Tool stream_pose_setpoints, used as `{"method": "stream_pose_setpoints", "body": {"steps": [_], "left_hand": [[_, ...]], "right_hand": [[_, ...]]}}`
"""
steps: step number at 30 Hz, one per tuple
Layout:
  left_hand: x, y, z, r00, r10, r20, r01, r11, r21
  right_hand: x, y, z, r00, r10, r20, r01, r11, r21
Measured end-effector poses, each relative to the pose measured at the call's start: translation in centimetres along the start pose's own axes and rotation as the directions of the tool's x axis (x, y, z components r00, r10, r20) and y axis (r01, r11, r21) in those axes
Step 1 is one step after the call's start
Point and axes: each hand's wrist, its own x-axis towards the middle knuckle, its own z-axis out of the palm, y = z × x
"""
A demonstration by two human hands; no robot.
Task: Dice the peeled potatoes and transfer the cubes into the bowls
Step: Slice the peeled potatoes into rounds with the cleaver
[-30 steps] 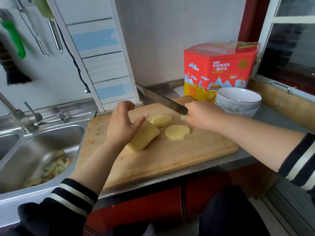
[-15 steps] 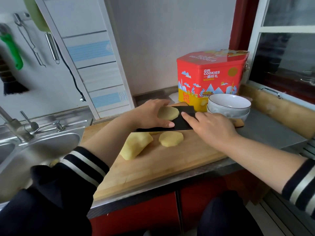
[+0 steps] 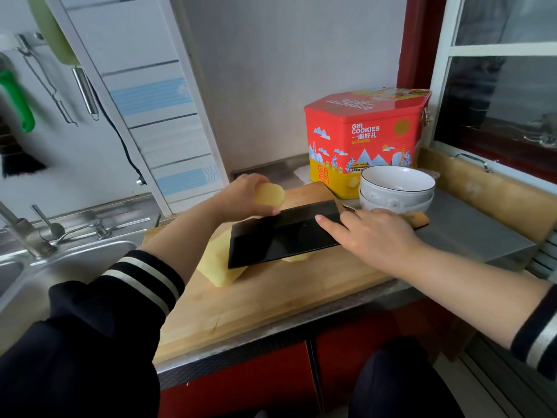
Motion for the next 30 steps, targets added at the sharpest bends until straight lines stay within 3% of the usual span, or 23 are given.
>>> {"method": "stream_pose_setpoints", "body": {"steps": [4,8,10,13,15,17,18,20,22,25,27,30], "left_hand": [[0.3,-2.6,-1.6,0.976,-0.153,-0.152,0.117,0.968,-0.224],[0.0,-6.5,-2.7,0.881,-0.449,-0.149,0.311,0.788,-0.532],[-0.3,-8.3,-2.4,0.848,-0.52,-0.096,0.384,0.73,-0.565],[-0.8,-10.3,-0.9,0.814,-0.581,0.012,0.497,0.686,-0.532],[-1.1,-11.2,0.1,0.809,-0.585,0.054,0.544,0.711,-0.445],[-1.3,-11.1,0.4,0.852,-0.522,-0.038,0.499,0.833,-0.24],[-1.6,-10.8,0.3,0.884,-0.437,-0.167,0.414,0.897,-0.153],[-3.2,-9.0,0.1,0.872,-0.242,-0.425,0.197,0.969,-0.148],[-5.1,-7.3,0.5,0.835,0.008,-0.549,-0.083,0.99,-0.111],[-7.5,-6.9,2.3,0.878,0.262,-0.401,-0.261,0.964,0.058],[-8.1,-7.3,3.4,0.89,0.296,-0.346,-0.273,0.955,0.114],[-8.3,-7.2,3.9,0.859,0.328,-0.393,-0.29,0.944,0.155]], "right_hand": [[0.2,0.2,0.4,0.999,0.028,0.043,-0.029,0.999,0.018],[0.5,0.9,1.2,0.985,0.139,0.098,-0.141,0.99,0.008],[0.4,0.9,1.4,0.976,0.188,0.11,-0.19,0.982,0.014],[1.2,0.9,0.5,0.931,0.294,0.216,-0.334,0.925,0.181],[2.0,0.5,0.0,0.889,0.364,0.279,-0.443,0.84,0.315],[3.1,0.1,-0.7,0.838,0.376,0.394,-0.531,0.727,0.435],[3.7,-0.1,-1.1,0.822,0.363,0.438,-0.558,0.669,0.491],[5.1,-0.8,-2.6,0.812,0.322,0.487,-0.577,0.575,0.581],[6.3,-1.5,-4.0,0.803,0.269,0.532,-0.591,0.483,0.647],[7.9,-2.8,-5.6,0.779,0.199,0.595,-0.619,0.402,0.675],[8.6,-3.8,-6.4,0.764,0.164,0.624,-0.628,0.409,0.662],[9.3,-4.9,-7.6,0.733,0.137,0.666,-0.652,0.42,0.631]]}}
